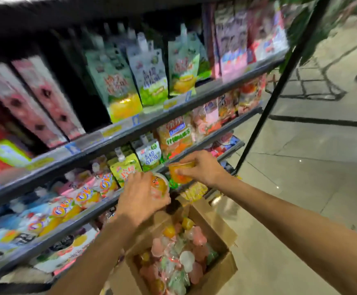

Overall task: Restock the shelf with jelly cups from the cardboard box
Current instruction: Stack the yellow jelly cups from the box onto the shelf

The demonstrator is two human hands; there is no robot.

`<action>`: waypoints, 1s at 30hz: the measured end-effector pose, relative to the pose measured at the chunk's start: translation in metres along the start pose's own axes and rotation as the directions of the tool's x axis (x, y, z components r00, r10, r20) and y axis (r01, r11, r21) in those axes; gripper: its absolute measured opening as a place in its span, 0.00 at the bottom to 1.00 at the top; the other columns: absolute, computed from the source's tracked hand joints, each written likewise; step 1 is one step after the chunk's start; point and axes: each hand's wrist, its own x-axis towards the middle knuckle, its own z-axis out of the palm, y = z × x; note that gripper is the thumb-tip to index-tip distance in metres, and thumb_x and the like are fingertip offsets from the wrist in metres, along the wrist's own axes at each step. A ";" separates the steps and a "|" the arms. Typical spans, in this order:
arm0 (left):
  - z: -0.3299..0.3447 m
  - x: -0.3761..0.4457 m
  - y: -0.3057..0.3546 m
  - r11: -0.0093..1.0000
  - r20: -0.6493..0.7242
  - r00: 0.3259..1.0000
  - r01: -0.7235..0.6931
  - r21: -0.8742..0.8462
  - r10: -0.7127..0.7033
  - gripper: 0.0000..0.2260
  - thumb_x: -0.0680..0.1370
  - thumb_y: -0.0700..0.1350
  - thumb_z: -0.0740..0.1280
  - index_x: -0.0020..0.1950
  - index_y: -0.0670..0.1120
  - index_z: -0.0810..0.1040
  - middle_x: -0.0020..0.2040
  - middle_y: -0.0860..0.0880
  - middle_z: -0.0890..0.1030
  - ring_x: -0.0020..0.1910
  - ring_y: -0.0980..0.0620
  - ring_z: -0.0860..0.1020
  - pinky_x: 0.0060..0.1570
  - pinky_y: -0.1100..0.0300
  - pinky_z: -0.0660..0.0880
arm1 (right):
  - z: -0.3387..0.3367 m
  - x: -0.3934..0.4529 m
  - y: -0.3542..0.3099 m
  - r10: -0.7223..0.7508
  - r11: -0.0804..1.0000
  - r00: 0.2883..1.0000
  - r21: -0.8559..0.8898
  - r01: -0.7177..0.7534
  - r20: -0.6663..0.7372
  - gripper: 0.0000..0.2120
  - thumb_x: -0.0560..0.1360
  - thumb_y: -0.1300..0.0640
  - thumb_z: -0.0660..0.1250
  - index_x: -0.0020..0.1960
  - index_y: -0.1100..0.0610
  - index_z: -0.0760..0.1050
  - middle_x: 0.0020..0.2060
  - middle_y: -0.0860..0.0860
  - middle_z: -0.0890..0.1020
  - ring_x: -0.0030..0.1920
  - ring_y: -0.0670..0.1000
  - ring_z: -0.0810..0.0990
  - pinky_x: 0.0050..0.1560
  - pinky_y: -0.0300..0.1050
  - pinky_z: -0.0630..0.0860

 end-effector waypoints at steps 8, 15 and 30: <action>-0.165 -0.003 0.056 0.983 -0.252 0.958 -0.103 0.152 0.139 0.32 0.63 0.66 0.59 0.53 0.43 0.79 0.47 0.44 0.79 0.49 0.41 0.75 0.51 0.51 0.74 | -0.122 -0.045 -0.128 -0.291 0.956 0.948 -0.075 0.283 -0.127 0.17 0.69 0.47 0.78 0.54 0.55 0.85 0.49 0.50 0.86 0.47 0.44 0.82 0.46 0.39 0.76; -0.290 -0.001 0.079 0.940 -0.419 0.856 -0.195 0.281 0.303 0.29 0.64 0.65 0.62 0.49 0.42 0.80 0.42 0.45 0.78 0.43 0.41 0.76 0.49 0.52 0.73 | -0.206 -0.068 -0.221 -0.474 0.880 0.845 -0.158 0.447 -0.247 0.16 0.68 0.48 0.79 0.52 0.54 0.86 0.47 0.49 0.86 0.43 0.40 0.81 0.43 0.31 0.72; -0.391 -0.002 0.052 0.990 -0.414 0.905 -0.051 0.131 0.102 0.26 0.67 0.67 0.67 0.54 0.50 0.74 0.48 0.52 0.70 0.51 0.53 0.68 0.47 0.61 0.68 | -0.214 -0.068 -0.303 -0.618 0.766 0.735 -0.002 0.643 -0.279 0.16 0.70 0.47 0.77 0.56 0.51 0.84 0.50 0.43 0.84 0.51 0.40 0.81 0.52 0.37 0.78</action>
